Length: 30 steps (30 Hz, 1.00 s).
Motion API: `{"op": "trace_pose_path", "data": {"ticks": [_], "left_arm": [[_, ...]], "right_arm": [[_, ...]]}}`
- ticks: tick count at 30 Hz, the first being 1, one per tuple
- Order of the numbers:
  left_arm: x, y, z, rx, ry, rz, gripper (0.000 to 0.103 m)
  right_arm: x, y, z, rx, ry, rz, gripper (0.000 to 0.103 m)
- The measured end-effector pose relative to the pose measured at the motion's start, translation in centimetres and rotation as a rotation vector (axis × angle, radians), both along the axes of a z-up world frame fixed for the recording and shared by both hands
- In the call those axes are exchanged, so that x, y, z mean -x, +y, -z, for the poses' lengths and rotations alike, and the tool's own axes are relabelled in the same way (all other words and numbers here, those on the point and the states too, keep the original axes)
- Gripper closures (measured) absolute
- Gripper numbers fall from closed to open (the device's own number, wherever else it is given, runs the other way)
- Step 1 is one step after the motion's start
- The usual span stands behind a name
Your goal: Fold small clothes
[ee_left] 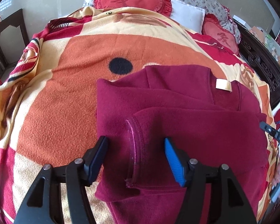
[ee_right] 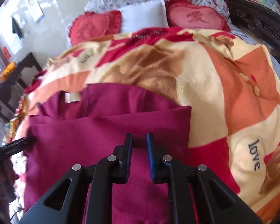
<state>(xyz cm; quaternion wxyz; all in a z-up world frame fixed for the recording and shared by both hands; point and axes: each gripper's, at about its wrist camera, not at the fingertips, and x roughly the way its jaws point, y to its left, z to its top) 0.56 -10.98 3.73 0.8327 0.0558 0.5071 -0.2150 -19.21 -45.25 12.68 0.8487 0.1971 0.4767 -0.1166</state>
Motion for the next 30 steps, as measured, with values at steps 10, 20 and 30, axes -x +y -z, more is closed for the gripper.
{"op": "trace_pose_path", "data": {"ticks": [10, 20, 30], "left_arm": [[0.1, -0.3, 0.3, -0.030, -0.018, 0.005, 0.031], [0.8, -0.3, -0.3, -0.054, -0.025, 0.010, 0.031], [3.4, 1.9, -1.9, -0.068, -0.035, 0.029, 0.031]], "right_arm": [[2.6, -0.7, -0.9, -0.039, 0.024, 0.028, 0.098], [6.1, 1.9, 1.8, 0.042, 0.124, -0.054, 0.097], [7.4, 0.9, 0.3, -0.004, 0.104, 0.012, 0.088]]}}
